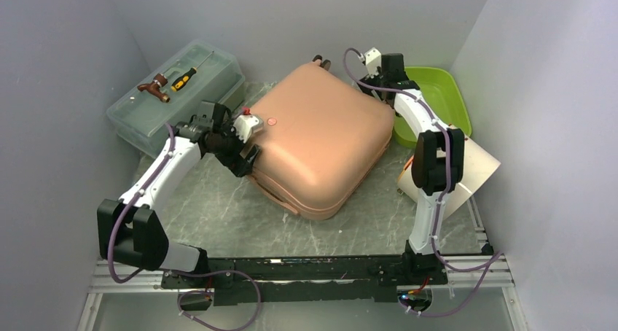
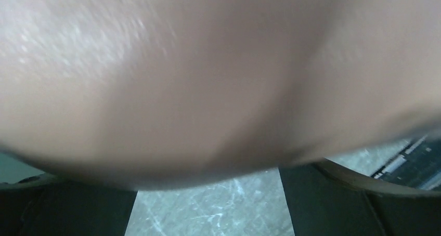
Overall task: Open, take out, and arrange the luggage
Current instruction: Adjust the luggage at the center of the board.
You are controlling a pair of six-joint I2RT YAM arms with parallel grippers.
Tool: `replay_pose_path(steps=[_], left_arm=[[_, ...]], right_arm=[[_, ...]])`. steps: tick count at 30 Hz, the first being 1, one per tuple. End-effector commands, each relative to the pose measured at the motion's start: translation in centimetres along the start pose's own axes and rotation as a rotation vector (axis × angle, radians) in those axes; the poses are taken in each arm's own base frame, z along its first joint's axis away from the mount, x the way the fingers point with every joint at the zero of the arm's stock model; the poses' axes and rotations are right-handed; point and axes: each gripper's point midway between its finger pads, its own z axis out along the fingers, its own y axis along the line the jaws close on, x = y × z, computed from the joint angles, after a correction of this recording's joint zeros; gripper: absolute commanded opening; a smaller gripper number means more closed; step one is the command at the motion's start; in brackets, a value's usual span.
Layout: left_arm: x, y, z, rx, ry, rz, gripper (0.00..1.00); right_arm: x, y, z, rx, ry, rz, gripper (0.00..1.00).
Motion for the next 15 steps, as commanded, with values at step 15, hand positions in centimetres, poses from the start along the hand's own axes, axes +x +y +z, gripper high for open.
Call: replay_pose_path(steps=[15], left_arm=[[-7.5, 8.7, -0.3, -0.35, -0.109, -0.002, 0.99]], right_arm=[[3.6, 20.3, -14.4, -0.824, 0.058, -0.114, 1.0]])
